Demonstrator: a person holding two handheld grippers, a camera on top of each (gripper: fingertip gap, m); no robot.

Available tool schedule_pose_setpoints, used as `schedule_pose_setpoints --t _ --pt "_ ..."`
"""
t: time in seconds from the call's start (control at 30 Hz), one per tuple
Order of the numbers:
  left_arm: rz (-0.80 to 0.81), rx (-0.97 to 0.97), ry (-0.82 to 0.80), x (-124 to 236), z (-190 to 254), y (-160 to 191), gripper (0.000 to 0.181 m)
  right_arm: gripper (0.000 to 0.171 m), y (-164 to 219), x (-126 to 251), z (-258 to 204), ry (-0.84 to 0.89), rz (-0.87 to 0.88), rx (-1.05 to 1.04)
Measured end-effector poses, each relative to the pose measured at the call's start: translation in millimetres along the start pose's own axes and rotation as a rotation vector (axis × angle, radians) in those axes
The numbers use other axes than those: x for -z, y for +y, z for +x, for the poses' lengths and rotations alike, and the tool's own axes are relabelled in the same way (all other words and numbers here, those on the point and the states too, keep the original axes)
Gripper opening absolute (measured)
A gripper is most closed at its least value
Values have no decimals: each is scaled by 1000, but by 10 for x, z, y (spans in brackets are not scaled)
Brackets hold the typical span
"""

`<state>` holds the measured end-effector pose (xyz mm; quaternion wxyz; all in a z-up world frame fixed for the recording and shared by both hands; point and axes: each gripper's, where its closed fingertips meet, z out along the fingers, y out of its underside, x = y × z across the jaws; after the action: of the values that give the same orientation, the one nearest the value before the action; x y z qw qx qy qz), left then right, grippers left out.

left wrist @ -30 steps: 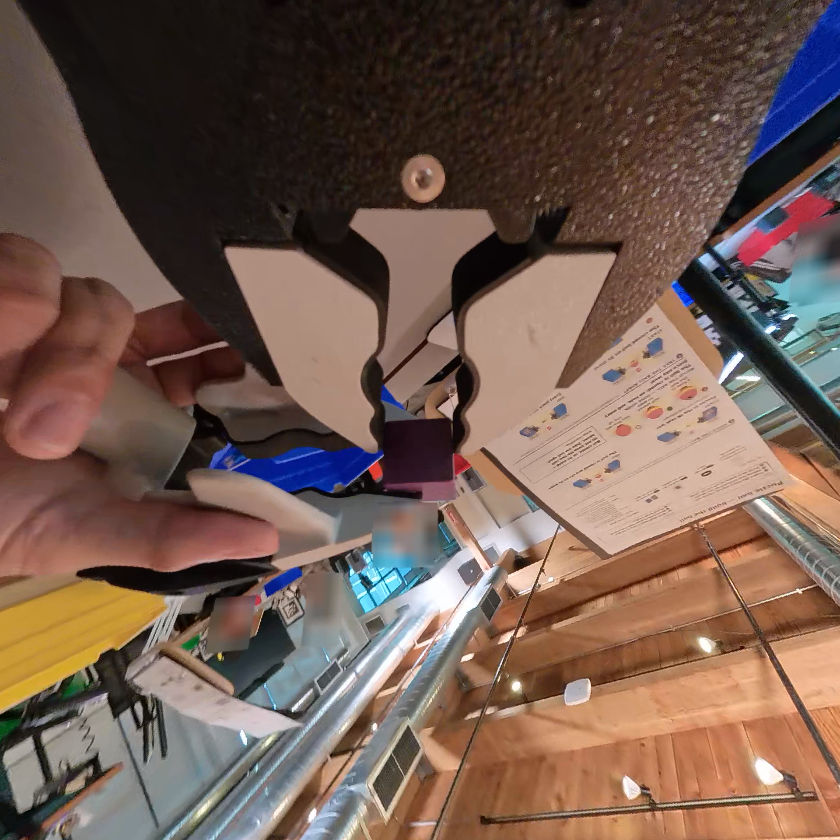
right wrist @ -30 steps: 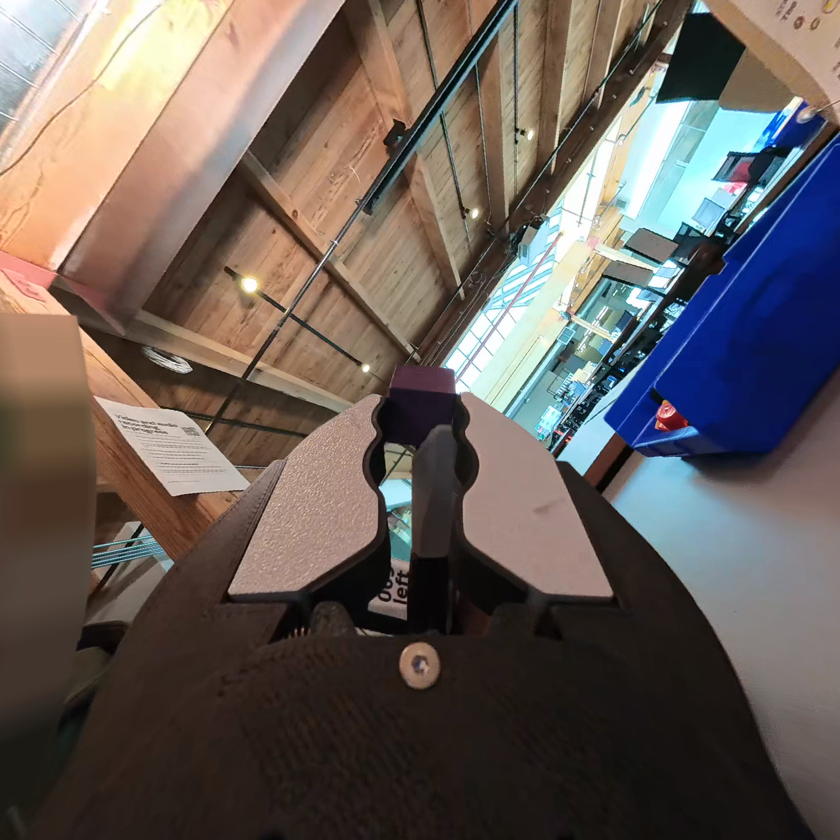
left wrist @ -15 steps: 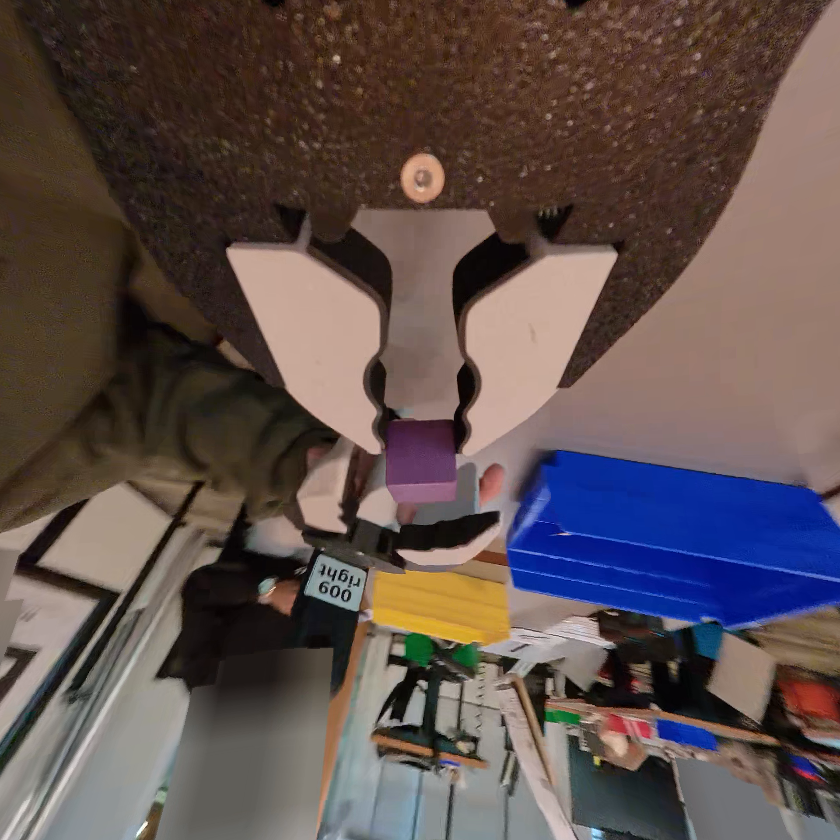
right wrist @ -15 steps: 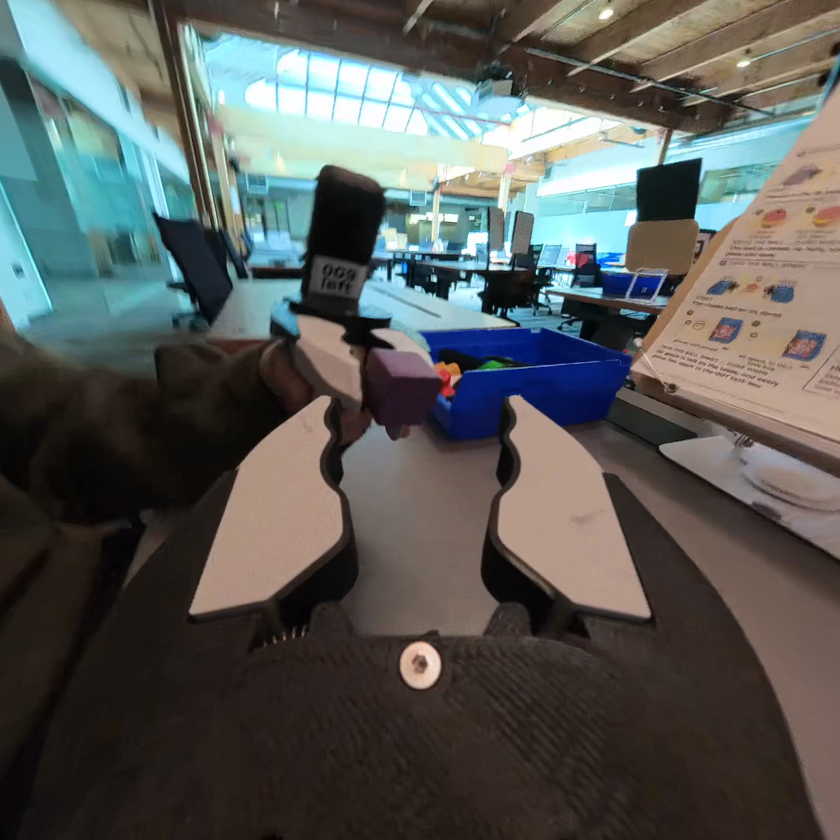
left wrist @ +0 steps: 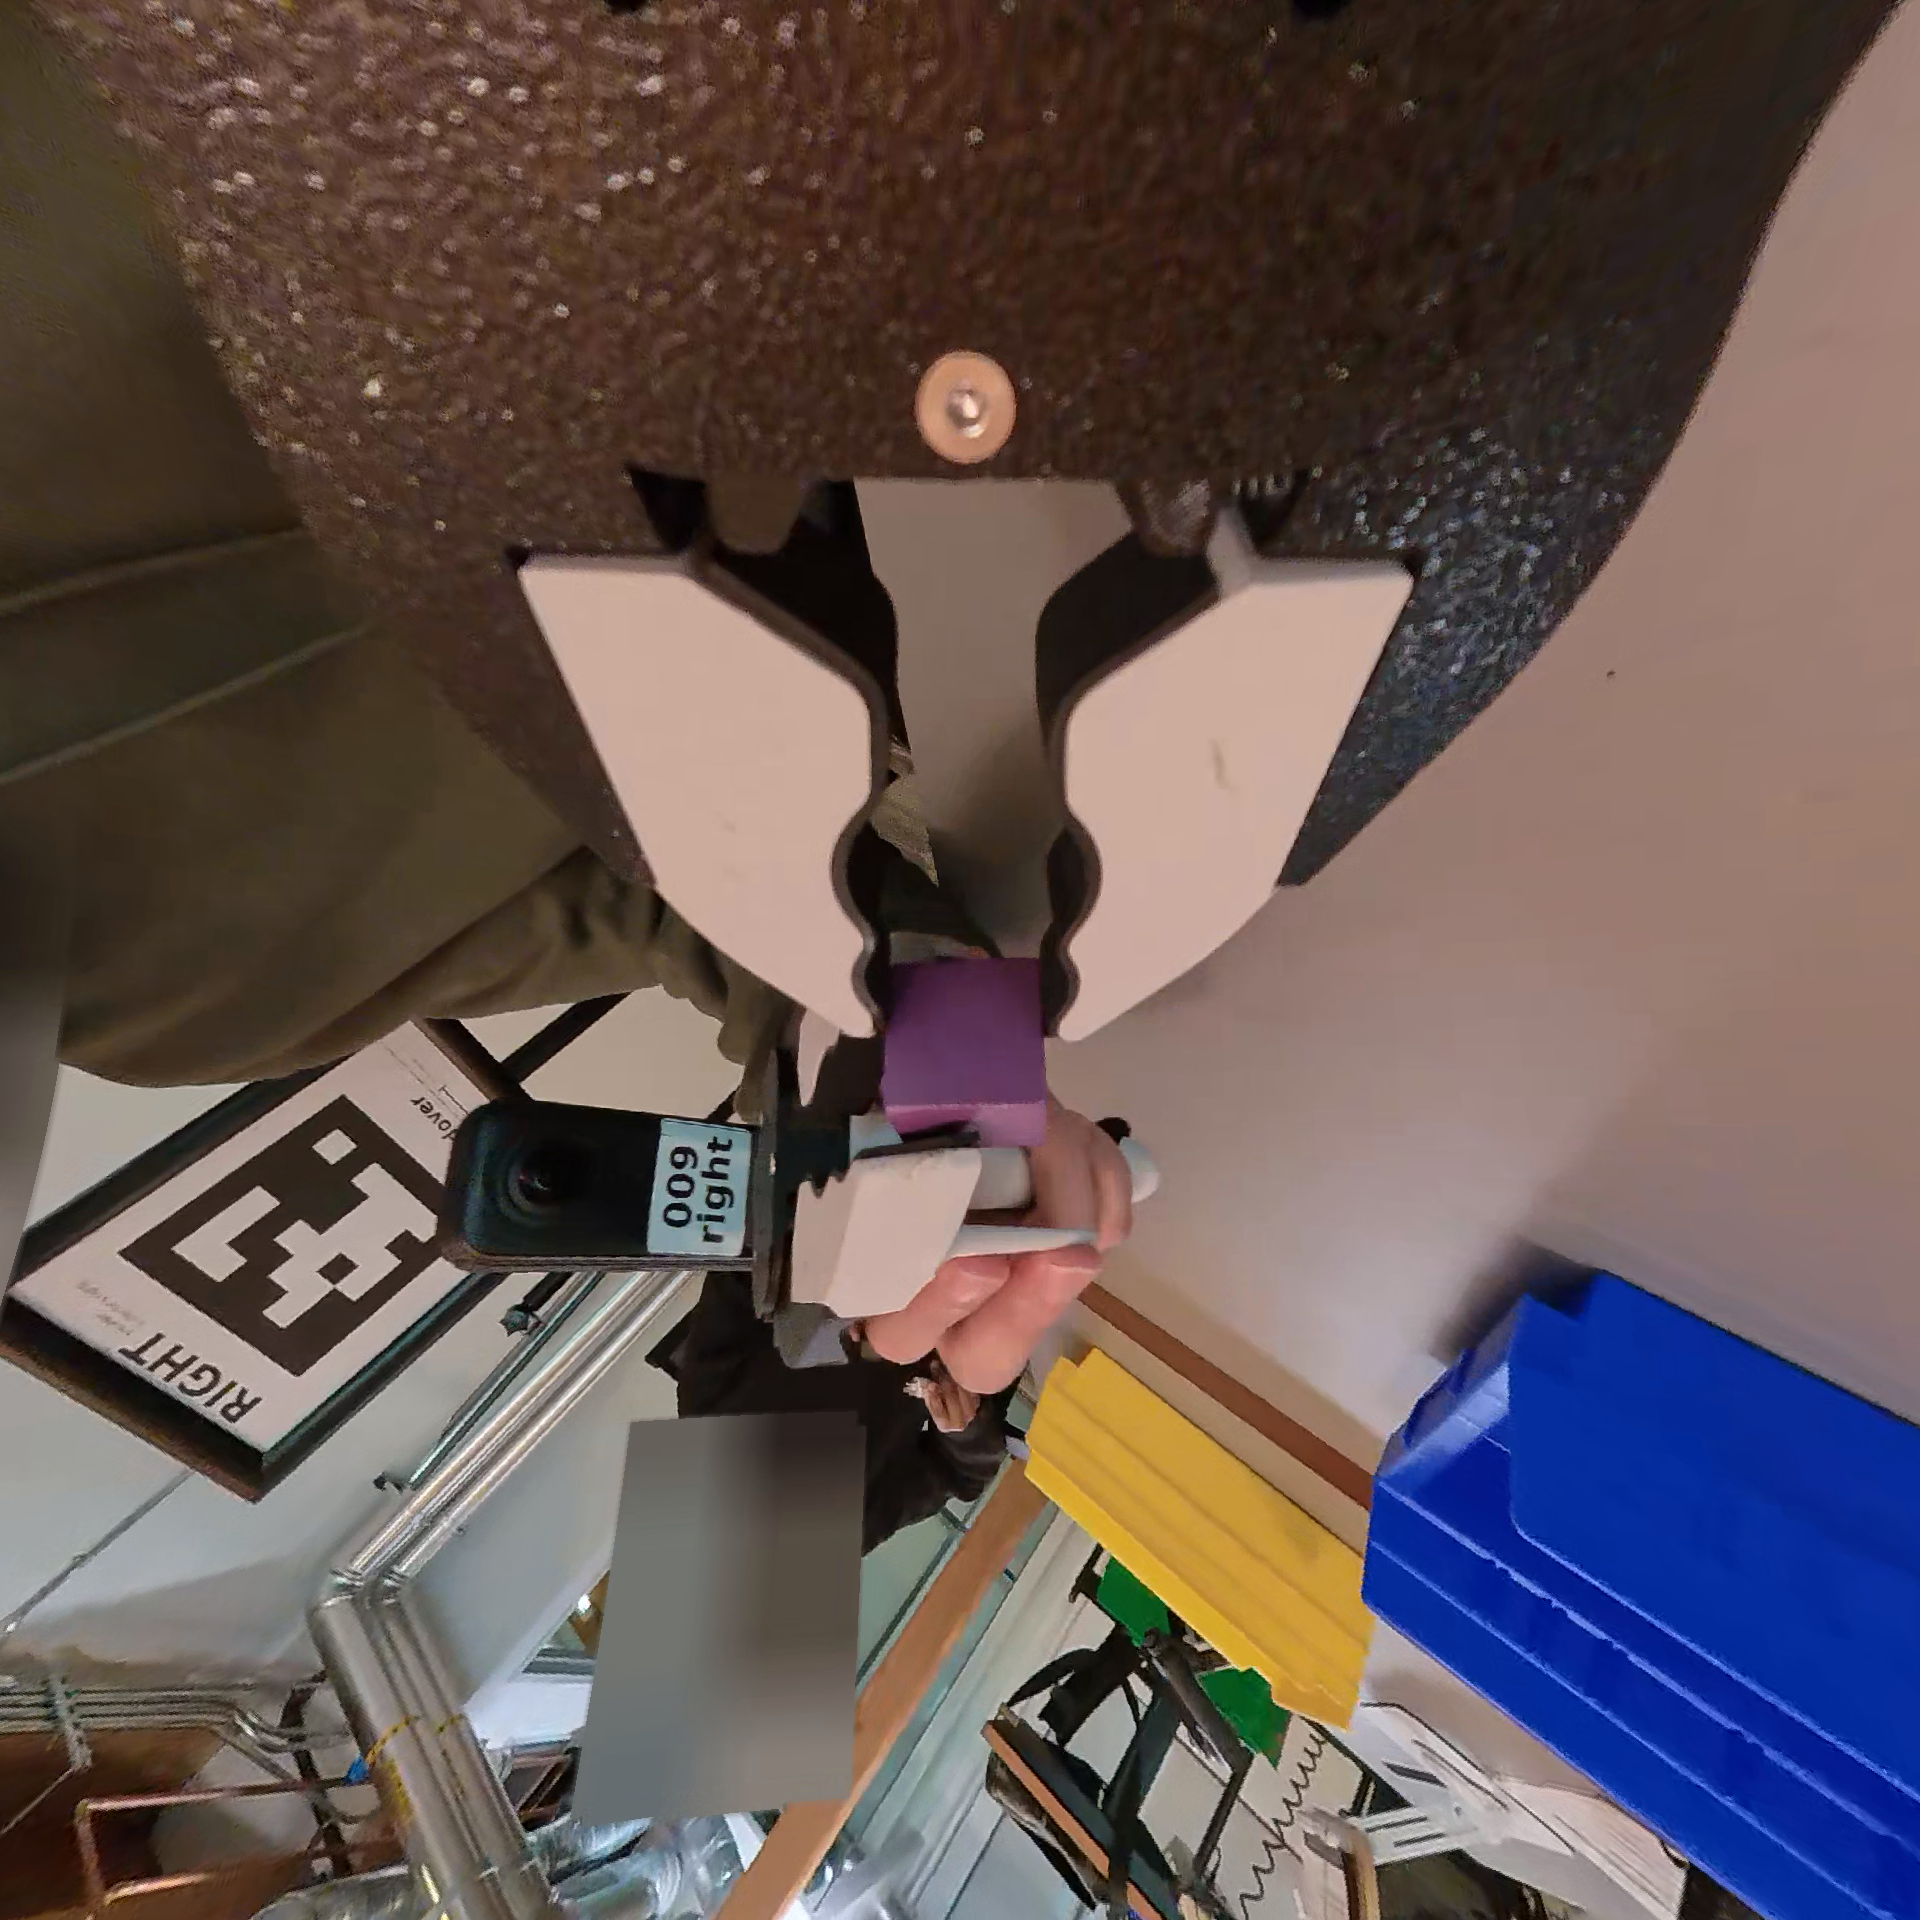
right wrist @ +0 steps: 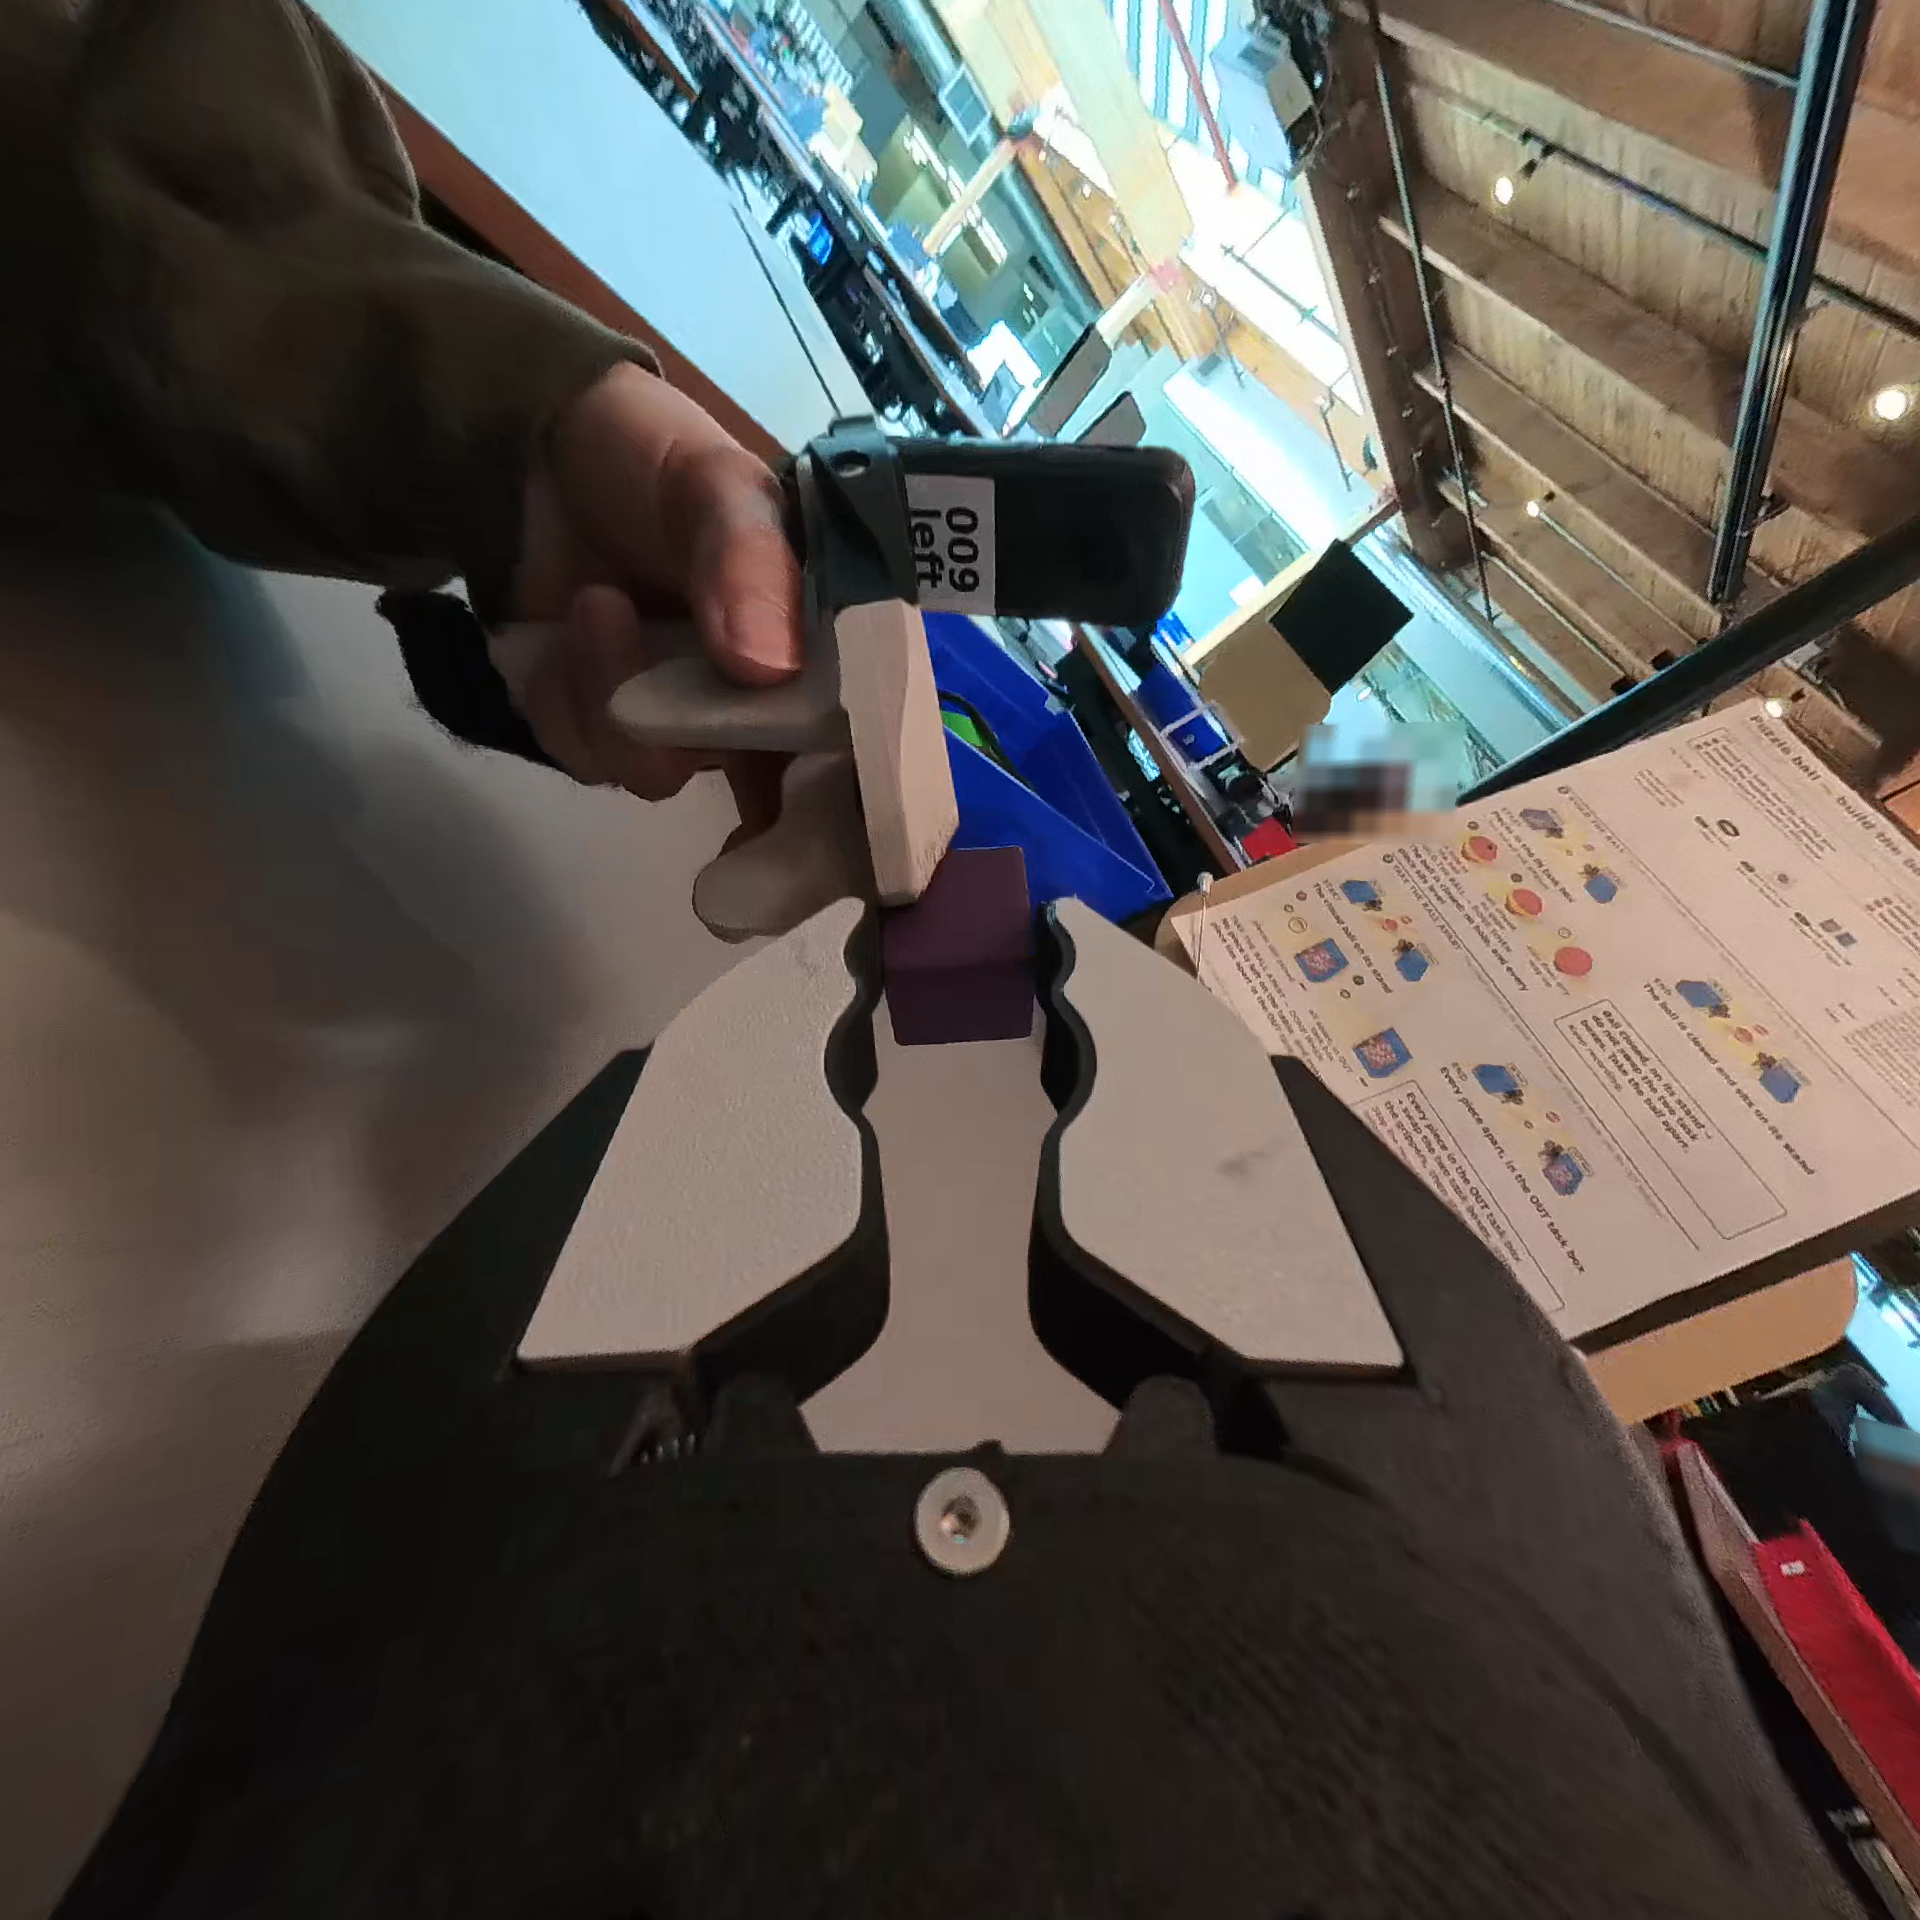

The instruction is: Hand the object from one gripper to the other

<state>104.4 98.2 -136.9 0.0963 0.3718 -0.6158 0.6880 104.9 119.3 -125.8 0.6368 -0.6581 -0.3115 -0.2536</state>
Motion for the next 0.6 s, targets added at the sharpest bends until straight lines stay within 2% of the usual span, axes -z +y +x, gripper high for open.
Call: schedule_pose_setpoints --t 0.13,0.23,0.3,0.43,0.53,0.6 --pt "45 0 -13 1 -4 -70 27 28 13 -4 59 16 -21 -81" --pt "67 -58 -144 25 -151 -114 32 28 161 2 122 44 -107 -123" --pt "68 -87 -248 56 -246 -138 43 28 333 46 227 106 -223 -68" --pt "28 -180 -480 121 -417 -148 46 28 593 137 342 178 -438 118" --pt "-24 -262 -631 152 -496 -126 46 28 644 117 318 182 -509 251" --pt "-50 -308 -670 123 -484 -110 46 28 640 75 267 172 -520 319"
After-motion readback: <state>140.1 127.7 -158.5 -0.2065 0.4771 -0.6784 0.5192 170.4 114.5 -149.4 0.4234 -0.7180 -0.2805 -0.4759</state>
